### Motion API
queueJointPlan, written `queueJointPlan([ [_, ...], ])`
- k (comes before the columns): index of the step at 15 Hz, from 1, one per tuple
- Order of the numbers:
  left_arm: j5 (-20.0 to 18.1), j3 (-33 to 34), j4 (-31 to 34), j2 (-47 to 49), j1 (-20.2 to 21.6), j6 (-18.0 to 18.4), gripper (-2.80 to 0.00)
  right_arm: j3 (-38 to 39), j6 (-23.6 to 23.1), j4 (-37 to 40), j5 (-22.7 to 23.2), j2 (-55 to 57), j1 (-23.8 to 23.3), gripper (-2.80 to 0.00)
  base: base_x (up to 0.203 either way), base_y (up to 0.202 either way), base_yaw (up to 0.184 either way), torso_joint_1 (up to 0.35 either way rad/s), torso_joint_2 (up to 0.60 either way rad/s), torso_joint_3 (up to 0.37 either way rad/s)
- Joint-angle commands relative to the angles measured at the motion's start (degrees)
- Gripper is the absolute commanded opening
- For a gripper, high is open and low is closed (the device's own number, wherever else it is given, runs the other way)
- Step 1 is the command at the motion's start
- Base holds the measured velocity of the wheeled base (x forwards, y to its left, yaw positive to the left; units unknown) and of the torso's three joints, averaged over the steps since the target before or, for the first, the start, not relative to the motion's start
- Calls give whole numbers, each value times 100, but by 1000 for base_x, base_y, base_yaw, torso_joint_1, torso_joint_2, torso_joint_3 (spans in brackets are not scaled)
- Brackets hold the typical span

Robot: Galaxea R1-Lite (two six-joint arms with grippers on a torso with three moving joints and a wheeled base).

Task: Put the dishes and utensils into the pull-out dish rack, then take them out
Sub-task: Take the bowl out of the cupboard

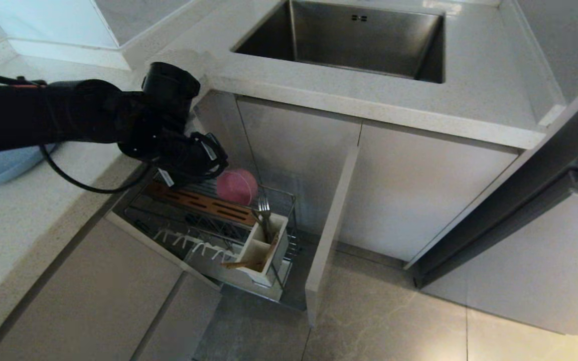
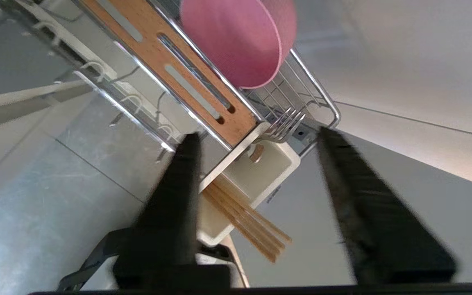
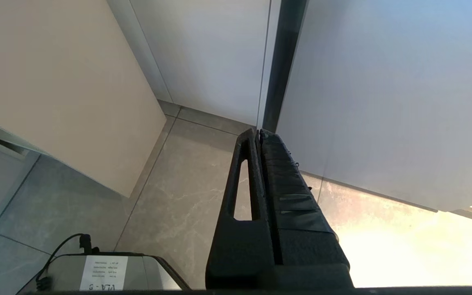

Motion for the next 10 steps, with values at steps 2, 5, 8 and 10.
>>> queueJointPlan([
  [2, 9, -64, -171, 401, 8, -50, 0, 1, 0, 2, 0, 5, 2, -280, 0, 0, 0, 0, 0, 0],
  [5, 3, -287, -306, 780, 28, -37, 0, 1, 0, -3, 0, 5, 2, -280, 0, 0, 0, 0, 0, 0],
  [8, 1, -475, -730, 1157, 122, 43, 0, 1, 0, -5, 0, 5, 2, -280, 0, 0, 0, 0, 0, 0],
  [10, 1, -653, -798, 1314, 178, 103, 0, 1, 0, 3, 0, 5, 2, -280, 0, 0, 0, 0, 0, 0],
])
